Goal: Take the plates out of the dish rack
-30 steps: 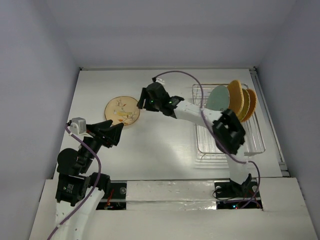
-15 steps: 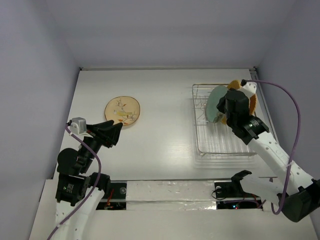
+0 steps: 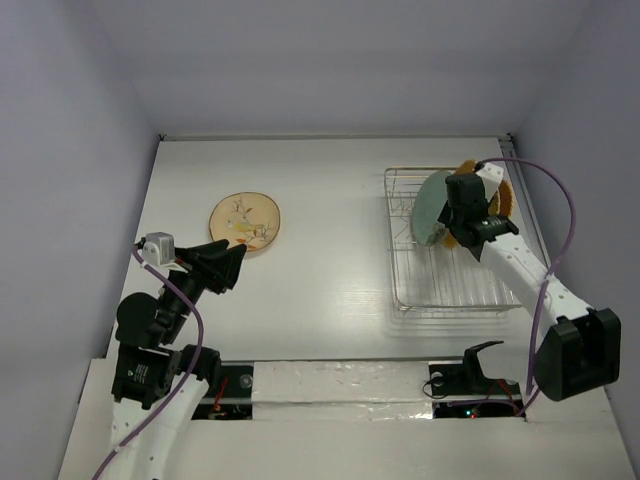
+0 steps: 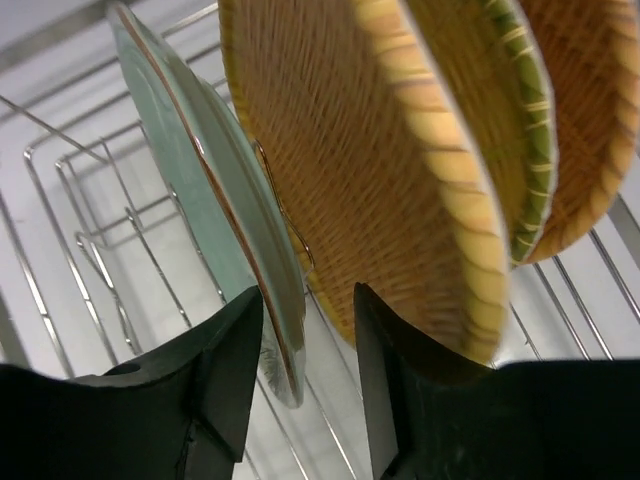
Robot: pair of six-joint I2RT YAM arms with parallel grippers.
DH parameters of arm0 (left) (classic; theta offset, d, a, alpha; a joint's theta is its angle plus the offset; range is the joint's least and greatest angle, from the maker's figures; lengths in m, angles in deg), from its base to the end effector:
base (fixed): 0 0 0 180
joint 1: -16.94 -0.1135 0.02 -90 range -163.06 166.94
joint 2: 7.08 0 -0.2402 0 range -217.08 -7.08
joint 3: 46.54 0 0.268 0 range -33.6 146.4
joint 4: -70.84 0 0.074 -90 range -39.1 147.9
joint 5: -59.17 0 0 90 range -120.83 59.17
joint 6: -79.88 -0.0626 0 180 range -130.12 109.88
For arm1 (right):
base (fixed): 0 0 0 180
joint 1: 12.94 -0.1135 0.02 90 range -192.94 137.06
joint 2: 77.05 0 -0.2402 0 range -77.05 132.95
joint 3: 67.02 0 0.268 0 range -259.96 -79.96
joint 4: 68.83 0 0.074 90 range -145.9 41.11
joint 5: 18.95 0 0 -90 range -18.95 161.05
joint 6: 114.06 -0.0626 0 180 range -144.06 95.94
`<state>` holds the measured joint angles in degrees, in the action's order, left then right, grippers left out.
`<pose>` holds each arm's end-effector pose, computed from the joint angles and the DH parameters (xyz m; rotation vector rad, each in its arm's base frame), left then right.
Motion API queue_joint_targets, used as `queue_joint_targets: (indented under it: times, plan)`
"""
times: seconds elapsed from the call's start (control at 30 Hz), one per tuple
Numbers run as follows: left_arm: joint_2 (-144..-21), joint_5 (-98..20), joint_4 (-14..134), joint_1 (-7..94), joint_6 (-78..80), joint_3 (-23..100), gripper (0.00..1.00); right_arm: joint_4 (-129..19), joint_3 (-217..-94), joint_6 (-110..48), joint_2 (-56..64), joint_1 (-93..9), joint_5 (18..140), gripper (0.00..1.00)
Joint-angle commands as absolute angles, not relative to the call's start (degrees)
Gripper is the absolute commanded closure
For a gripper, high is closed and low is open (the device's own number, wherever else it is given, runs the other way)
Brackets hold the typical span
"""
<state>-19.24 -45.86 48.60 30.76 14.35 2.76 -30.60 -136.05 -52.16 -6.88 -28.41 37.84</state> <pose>0.1212 -0.0465 0.3605 0.1044 1.3530 -0.7373 0.3023 0.0481 0.2540 0.5296 2.0712 -0.2146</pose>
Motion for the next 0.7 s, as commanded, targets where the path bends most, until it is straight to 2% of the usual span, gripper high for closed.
queue_joint_targets:
  times: [0.0, 0.17, 0.23, 0.43, 0.67]
  plan:
    - [-20.1, -46.7, 51.2, 31.1, 14.3, 2.5, 0.53, -35.6, -138.7, -49.1, -4.9, -28.0, 39.7, 0.54]
    - [-19.8, -46.7, 51.2, 31.1, 14.3, 2.6, 0.53, -34.2, -142.3, -47.0, -0.6, -28.0, 38.5, 0.71]
    - [-19.6, -46.7, 51.1, 31.1, 14.3, 2.6, 0.52, -32.9, -143.1, -46.1, -0.8, -28.0, 38.0, 0.83]
    - [-19.6, -47.3, 51.5, 30.6, 14.3, 2.5, 0.52, -29.4, -145.8, -42.5, -3.7, -28.0, 39.0, 0.99]
    - [-19.6, -47.2, 51.4, 30.6, 14.3, 2.4, 0.52, -24.3, -153.6, -39.9, -6.8, -28.6, 37.6, 1.0]
